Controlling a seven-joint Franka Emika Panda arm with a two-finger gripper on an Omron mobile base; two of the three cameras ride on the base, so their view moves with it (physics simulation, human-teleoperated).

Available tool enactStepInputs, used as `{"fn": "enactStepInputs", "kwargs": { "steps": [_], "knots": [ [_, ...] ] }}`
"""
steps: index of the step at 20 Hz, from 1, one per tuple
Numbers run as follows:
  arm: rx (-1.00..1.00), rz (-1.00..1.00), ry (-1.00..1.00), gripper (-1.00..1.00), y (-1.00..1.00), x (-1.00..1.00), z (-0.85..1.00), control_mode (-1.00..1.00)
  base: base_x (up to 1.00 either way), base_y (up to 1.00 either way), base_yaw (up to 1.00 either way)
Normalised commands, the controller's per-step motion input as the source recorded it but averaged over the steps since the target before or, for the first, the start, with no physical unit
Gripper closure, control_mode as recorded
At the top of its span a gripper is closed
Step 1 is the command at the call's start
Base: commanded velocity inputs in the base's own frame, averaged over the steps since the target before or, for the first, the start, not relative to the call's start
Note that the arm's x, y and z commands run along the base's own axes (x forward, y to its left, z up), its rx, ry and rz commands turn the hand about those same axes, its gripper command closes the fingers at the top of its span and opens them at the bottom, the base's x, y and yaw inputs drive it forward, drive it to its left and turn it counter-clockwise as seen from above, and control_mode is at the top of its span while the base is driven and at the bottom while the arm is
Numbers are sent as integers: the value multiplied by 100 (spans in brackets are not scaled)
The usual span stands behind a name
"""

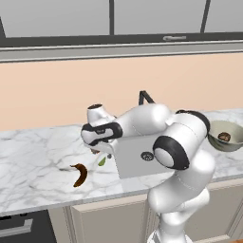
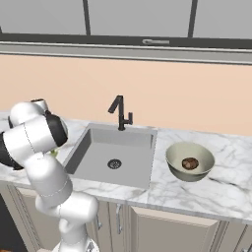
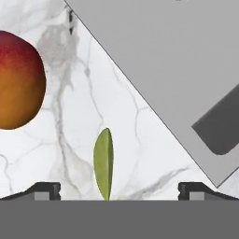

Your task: There is a mixed pile of frozen fruits and vegetables on the counter. Locate all the frozen vegetables and place the items in a bowl on the counter. Take all the frozen fruits and defrost them in a running sink.

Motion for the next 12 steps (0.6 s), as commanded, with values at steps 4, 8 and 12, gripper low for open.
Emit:
{"fn": "enactStepInputs", "kwargs": {
  "steps": [4, 8, 12],
  "knots": [
    [0, 5, 0, -100, 5, 30, -16, -100, 0, 0, 0],
    [0, 5, 0, -100, 8, 27, -19, -100, 0, 0, 0],
    [-1, 5, 2, -100, 11, 2, -22, -100, 0, 0, 0]
  ]
}}
